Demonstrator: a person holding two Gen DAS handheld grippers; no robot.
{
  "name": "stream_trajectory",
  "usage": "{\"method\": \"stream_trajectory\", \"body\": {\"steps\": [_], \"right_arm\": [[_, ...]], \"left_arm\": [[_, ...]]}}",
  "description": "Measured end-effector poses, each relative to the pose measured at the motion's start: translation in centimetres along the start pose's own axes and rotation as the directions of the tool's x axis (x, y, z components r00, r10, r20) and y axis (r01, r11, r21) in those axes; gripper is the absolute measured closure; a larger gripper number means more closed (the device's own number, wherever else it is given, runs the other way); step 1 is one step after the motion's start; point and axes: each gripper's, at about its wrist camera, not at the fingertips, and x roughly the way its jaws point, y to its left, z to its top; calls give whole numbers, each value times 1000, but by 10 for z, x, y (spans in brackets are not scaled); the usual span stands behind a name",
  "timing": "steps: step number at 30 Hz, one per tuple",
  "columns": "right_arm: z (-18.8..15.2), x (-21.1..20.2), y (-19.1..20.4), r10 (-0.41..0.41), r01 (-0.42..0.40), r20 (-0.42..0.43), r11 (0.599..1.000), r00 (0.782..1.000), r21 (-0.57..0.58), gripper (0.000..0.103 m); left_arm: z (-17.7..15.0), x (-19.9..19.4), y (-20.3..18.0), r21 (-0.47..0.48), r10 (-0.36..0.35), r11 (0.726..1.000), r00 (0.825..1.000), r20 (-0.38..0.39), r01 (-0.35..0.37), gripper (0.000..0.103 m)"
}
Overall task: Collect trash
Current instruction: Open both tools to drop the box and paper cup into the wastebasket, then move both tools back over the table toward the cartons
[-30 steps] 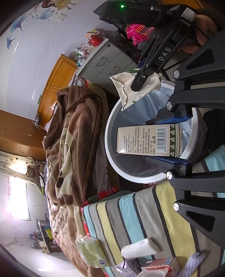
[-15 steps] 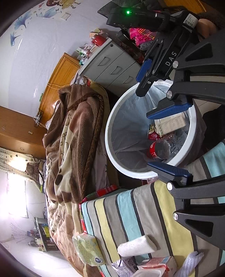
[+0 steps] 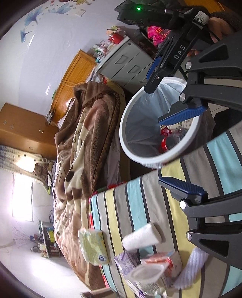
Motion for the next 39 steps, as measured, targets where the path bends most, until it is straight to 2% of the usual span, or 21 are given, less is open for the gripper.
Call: {"method": "stream_trajectory", "body": {"steps": [3,14,24,31,37,39], "right_arm": [[-1,1,9,23,-23,6,1000,1000,1,39],[-5,17,49,87,-88,-21,995,996,-45,37],[-5,40,104,150,-158,-61,975,987,-156,35],[-3,62,138,169,-186,-98,959,981,-213,35],[-2,84,157,171,-199,-135,952,976,-234,35],[-1,90,163,165,-199,-151,949,975,-244,35]], "left_arm": [[-1,-10,17,-20,33,999,999,18,-33,46],[-6,-43,92,-149,133,981,989,61,-122,45],[-4,-71,172,-257,254,940,963,86,-225,44],[-2,-76,221,-307,316,909,946,66,-282,44],[3,-67,249,-315,335,898,941,35,-308,44],[6,-63,256,-315,324,901,946,28,-300,44]]}}
